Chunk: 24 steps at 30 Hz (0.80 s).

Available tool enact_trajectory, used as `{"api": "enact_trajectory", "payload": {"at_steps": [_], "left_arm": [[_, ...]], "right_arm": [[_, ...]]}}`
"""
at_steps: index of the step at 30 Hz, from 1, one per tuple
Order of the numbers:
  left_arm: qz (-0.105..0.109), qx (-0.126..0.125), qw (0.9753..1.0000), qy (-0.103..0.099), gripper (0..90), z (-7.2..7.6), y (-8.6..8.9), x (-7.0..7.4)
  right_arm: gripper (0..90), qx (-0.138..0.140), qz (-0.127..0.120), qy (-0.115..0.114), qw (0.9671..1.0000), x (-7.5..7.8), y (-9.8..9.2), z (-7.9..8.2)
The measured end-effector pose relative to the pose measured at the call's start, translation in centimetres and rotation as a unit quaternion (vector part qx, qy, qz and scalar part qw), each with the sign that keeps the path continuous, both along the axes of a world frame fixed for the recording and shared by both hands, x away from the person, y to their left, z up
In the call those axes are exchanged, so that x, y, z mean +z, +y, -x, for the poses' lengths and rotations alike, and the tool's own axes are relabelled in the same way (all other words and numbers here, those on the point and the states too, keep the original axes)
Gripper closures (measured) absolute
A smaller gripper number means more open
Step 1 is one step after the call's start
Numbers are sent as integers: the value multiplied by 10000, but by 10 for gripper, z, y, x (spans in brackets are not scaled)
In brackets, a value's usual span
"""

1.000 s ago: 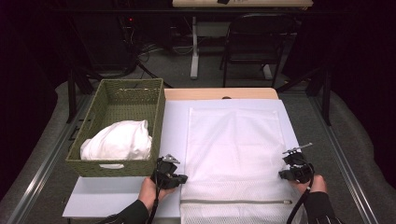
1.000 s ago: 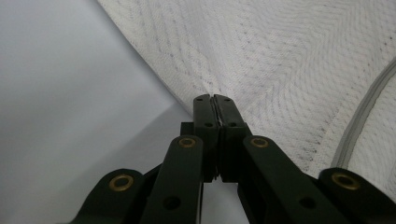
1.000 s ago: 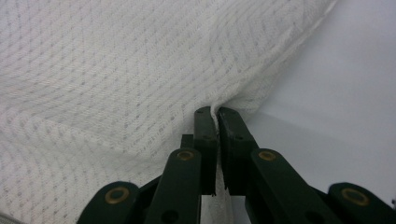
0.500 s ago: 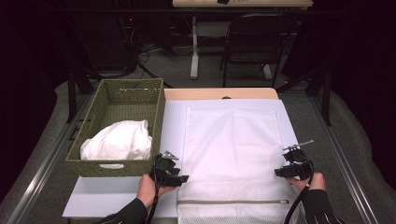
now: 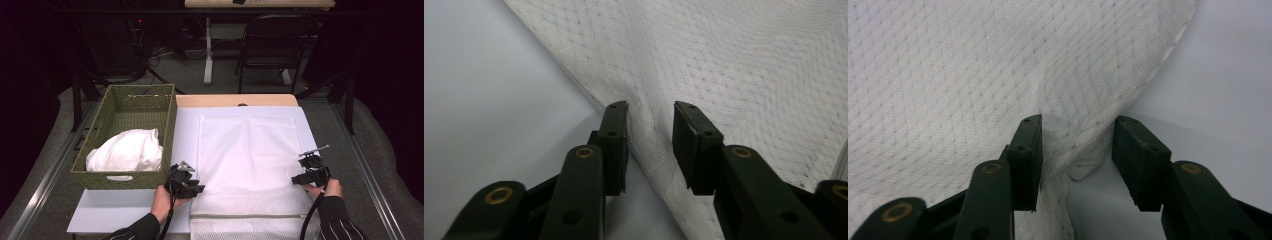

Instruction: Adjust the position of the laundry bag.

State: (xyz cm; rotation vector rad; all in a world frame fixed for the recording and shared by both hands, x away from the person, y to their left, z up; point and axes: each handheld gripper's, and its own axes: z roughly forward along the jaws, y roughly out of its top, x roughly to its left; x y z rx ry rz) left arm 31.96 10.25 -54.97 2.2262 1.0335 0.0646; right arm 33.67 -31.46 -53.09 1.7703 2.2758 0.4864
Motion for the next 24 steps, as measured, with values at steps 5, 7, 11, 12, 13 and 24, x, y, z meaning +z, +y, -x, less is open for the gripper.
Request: {"api": "enact_trajectory", "payload": {"at_steps": [5,7,11,12,13,24], "left_arm": [[72,-84,9999,44,810,-3,0,-2],[39,-152,9999,22,854,-3,-1,-2],[60,-126,9999,71,877,-4,-1,-2],[60,-126,9999,71,878,-4,-1,-2],[53,-96,9999,78,879,-5,-1,-1],[-48,159,9999,27,880,-9,5,2]], "right_arm": [[686,19,-19,1,10000,1,2,-2],[756,103,-40,-14,9999,0,4,-2],[835,190,-10,-34,9998,1,8,-4],[841,176,-25,-36,9998,1,9,-5],[847,190,-27,-35,9998,1,9,-5],[851,326,-9,-78,9994,1,16,-10]]}}
